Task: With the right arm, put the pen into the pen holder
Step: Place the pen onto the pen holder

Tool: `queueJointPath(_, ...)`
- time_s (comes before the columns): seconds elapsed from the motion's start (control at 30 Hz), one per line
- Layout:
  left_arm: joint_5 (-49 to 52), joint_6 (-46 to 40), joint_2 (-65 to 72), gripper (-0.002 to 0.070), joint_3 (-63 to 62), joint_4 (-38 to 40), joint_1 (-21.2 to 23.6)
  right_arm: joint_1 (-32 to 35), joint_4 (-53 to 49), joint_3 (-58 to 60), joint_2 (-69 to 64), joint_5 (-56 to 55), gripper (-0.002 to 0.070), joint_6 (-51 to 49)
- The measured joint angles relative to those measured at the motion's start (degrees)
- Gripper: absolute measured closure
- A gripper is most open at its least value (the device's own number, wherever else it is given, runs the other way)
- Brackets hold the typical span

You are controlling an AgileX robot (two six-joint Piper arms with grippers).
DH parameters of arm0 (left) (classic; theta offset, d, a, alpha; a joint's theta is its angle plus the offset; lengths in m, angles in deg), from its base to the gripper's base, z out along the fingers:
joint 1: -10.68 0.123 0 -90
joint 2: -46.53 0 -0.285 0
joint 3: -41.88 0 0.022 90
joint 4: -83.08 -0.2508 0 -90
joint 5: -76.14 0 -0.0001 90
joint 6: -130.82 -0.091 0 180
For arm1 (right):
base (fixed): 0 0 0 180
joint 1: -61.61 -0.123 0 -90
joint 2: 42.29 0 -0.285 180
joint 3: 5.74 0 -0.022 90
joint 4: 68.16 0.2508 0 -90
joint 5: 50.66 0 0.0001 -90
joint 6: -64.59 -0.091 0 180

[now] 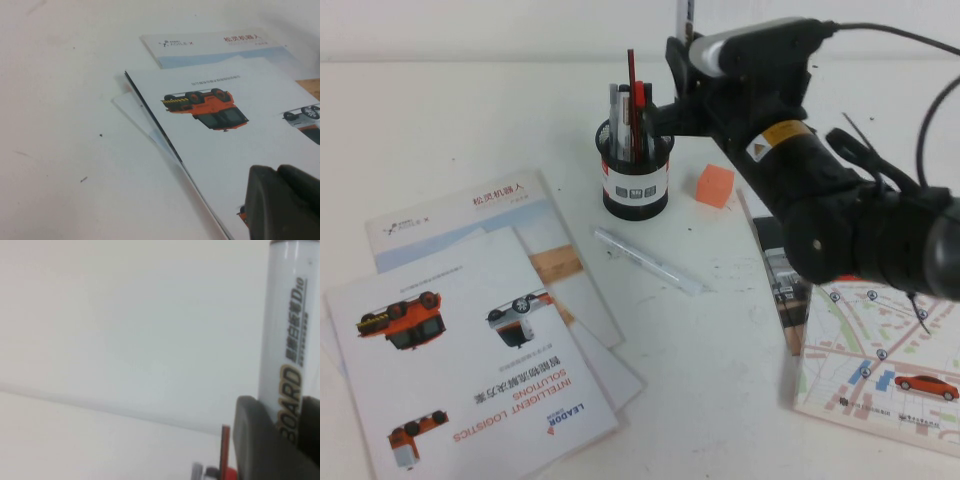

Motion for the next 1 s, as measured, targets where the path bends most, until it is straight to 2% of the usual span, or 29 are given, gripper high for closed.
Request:
queueJointPath(0.43,0.0,0.0,0.0,0.0678,0.0,0.0,0.0,0.61,-0.73,-17.42,-17.02,0.76,0.056,-1.83)
queueJointPath(0.67,0.0,0.0,0.0,0.0678,0.0,0.0,0.0,0.61,-0.73,-20.69,-22.25,1.89,0.0552,-1.83)
queueJointPath(0.77,0.0,0.0,0.0,0.0677,0.0,0.0,0.0,0.61,-0.32,-20.69,-22.59,2.71,0.048,-1.83)
queueJointPath(0.9,0.0,0.0,0.0,0.0677,0.0,0.0,0.0,0.61,2.06,-20.69,-22.59,1.85,0.0306,-1.83)
queueJointPath(1.0,0.0,0.0,0.0,0.0678,0.0,0.0,0.0,0.61,5.66,-20.69,-21.82,1.89,0.0269,-1.83)
